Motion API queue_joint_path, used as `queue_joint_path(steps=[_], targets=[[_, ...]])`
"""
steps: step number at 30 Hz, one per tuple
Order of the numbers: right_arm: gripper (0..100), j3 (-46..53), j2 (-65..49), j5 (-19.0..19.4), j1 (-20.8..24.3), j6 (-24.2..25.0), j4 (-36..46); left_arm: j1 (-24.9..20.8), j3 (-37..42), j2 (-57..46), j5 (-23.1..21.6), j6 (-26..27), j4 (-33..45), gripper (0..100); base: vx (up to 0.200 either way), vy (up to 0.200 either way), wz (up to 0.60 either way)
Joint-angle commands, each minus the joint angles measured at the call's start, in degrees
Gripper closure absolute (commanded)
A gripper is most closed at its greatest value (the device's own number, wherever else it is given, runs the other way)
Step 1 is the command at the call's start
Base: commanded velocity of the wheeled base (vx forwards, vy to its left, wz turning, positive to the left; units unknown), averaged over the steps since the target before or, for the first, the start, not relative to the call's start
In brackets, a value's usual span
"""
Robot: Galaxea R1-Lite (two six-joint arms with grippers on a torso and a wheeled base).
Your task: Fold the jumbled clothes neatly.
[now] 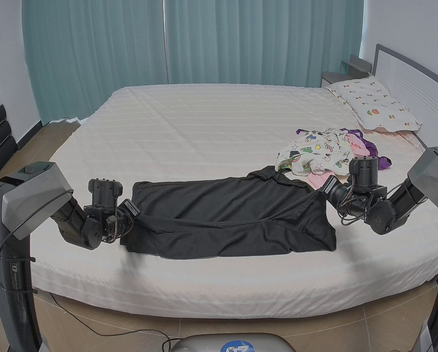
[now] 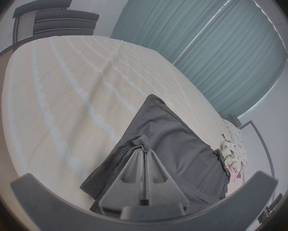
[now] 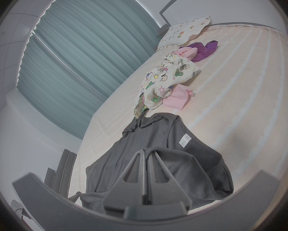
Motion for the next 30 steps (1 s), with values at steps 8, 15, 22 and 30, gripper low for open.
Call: queue_joint_path(steps=[8, 15, 22, 30], targets=[[100, 8.5, -4.0, 0.9, 0.0, -0.4, 0.7, -0.1, -3.9, 2.5, 0.0, -3.3, 3.6, 0, 0.0, 0.0, 0.0], [0, 17.8, -6.2, 2.5, 2.6, -3.1, 5.1, -0.1, -2.2, 1.6, 0.0, -3.3, 3.6, 0, 0.0, 0.0, 0.0], [0, 18.5, -8.6, 1.7, 1.4, 0.2, 3.6, 0.0, 2.1, -5.5, 0.0, -3.2, 3.4, 0, 0.0, 0.0, 0.0], [0, 24.4, -13.9, 1.7, 3.5, 6.3, 3.3, 0.3, 12.4, -16.5, -3.6, -3.2, 2.8, 0, 0.0, 0.0, 0.0]])
